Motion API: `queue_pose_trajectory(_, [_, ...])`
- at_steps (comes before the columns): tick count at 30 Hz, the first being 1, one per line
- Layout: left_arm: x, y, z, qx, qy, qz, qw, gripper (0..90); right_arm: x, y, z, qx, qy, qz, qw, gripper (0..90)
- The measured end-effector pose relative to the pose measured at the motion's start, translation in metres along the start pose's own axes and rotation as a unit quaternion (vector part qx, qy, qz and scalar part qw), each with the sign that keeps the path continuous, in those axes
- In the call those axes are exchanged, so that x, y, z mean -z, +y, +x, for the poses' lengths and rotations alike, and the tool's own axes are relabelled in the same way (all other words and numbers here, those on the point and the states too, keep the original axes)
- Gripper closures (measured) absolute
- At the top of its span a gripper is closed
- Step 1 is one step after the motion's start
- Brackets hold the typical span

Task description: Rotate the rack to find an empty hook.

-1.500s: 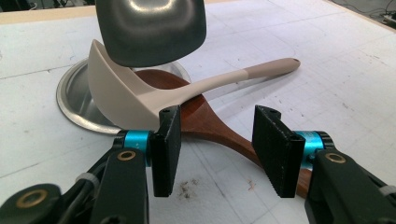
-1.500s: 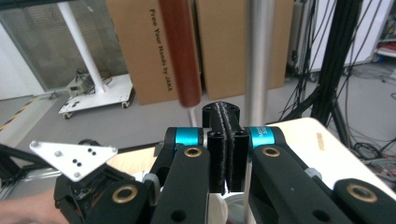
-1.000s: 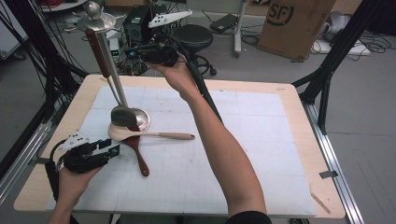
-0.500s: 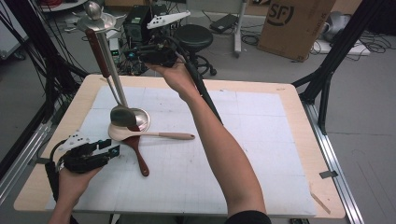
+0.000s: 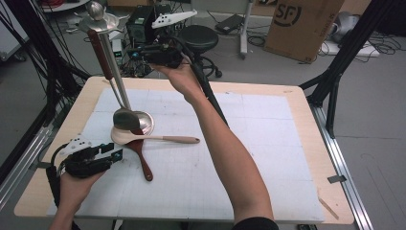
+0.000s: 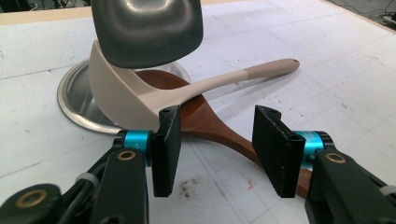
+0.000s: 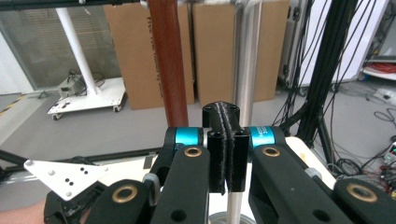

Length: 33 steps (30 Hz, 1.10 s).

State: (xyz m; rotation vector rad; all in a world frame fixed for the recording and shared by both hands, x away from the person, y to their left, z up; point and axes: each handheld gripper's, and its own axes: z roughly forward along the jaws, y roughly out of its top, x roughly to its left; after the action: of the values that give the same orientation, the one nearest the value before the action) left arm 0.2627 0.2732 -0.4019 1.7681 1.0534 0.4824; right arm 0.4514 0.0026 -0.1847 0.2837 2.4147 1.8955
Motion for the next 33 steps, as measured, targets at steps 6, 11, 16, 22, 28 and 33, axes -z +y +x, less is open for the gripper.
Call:
queue_pose_trajectory(6, [0.000, 0.000, 0.000, -0.001, 0.000, 0.001, 1.0000, 52.5, 0.005, 0.006, -0.003, -0.001, -0.006, -0.013, 0.9999, 89.6])
queue_pose_trajectory(11, [0.000, 0.000, 0.000, 0.001, -0.001, 0.000, 1.0000, 52.5, 0.008, 0.016, -0.007, -0.002, -0.012, -0.020, 0.9997, 89.6])
queue_pose_trajectory(16, [0.000, 0.000, 0.001, 0.001, -0.001, 0.000, 1.0000, 52.5, 0.008, 0.027, -0.008, 0.001, -0.017, -0.031, 0.9994, 89.6])
queue_pose_trajectory(22, [0.001, 0.000, 0.001, 0.001, -0.001, 0.000, 1.0000, 52.5, 0.007, 0.033, -0.009, 0.004, -0.014, -0.037, 0.9992, 89.6])
queue_pose_trajectory(28, [0.000, 0.000, 0.000, 0.001, -0.001, 0.000, 1.0000, 52.5, 0.006, 0.034, -0.008, 0.003, -0.005, -0.039, 0.9992, 89.6])
queue_pose_trajectory(33, [0.000, 0.000, 0.000, 0.001, -0.001, 0.000, 1.0000, 52.5, 0.004, 0.034, -0.005, 0.008, 0.005, -0.038, 0.9992, 89.6])
